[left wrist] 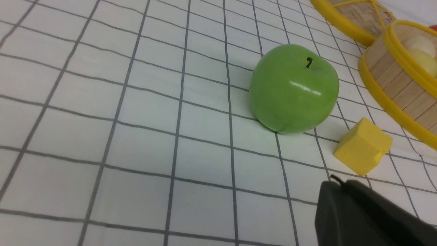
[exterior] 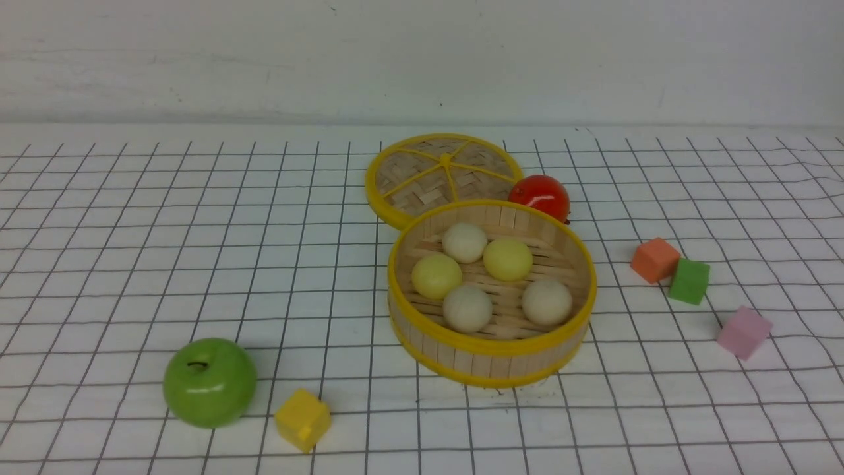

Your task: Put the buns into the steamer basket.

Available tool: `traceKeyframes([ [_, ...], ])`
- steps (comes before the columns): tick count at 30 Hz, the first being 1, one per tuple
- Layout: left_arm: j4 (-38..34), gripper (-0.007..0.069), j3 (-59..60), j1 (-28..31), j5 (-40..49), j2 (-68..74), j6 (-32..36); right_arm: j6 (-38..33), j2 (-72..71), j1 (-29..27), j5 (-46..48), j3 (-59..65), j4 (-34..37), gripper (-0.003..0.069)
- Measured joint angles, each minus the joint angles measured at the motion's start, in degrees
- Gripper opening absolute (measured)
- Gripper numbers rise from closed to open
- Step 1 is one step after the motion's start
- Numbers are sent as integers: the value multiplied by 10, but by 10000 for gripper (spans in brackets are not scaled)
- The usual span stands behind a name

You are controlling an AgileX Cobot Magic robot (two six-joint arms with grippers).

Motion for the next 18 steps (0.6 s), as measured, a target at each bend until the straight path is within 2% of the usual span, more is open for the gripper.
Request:
traceKeyframes([
  [18,0,-13,0,0,0,0,0,0,0,0,0,0,0,90],
])
